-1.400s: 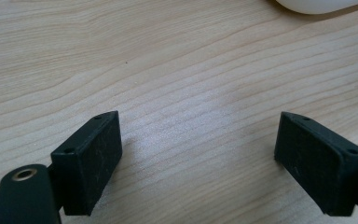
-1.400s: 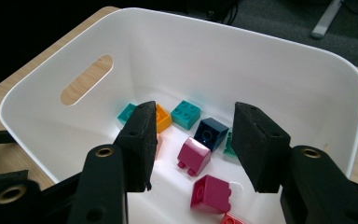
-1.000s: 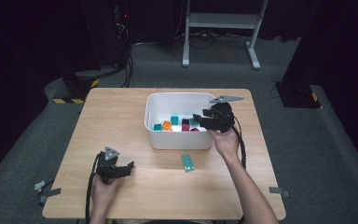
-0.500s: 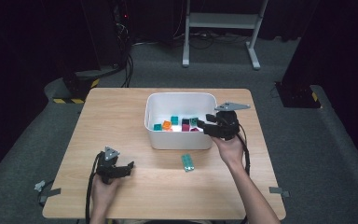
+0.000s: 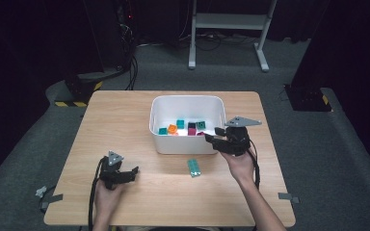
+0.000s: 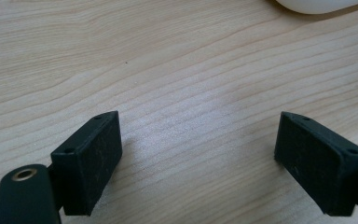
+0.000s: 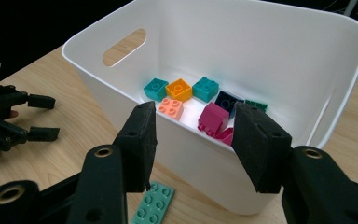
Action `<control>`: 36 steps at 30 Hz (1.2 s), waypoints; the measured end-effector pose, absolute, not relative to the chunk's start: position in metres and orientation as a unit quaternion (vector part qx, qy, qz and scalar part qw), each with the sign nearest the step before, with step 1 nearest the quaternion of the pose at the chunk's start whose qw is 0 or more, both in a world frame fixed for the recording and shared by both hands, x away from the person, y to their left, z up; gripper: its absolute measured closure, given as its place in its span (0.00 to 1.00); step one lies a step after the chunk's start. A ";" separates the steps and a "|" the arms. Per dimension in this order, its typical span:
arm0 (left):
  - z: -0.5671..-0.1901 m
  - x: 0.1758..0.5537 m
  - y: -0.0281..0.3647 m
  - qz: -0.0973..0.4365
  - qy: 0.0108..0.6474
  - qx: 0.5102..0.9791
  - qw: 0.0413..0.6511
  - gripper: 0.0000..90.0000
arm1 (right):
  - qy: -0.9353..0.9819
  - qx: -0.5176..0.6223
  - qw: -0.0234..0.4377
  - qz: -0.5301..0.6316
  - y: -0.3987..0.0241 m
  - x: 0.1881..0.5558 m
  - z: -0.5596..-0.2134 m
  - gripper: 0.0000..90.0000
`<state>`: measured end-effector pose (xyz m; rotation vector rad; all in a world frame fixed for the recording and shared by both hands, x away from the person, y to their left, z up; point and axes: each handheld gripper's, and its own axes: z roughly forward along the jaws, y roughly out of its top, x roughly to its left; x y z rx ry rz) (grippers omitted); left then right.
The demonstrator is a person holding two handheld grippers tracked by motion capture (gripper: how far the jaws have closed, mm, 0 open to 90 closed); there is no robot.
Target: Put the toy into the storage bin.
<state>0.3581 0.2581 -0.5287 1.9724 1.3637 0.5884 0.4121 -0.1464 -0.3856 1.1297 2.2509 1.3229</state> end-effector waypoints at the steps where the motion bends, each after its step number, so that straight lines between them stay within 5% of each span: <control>1: -0.529 0.358 0.258 0.225 0.521 0.754 0.330 0.17 | 0.783 0.391 0.149 0.460 -0.147 0.410 -0.387 0.56; 36: -0.529 0.358 0.258 0.225 0.521 0.754 0.330 0.17 | 0.799 0.401 0.132 0.429 -0.134 0.382 -0.455 0.55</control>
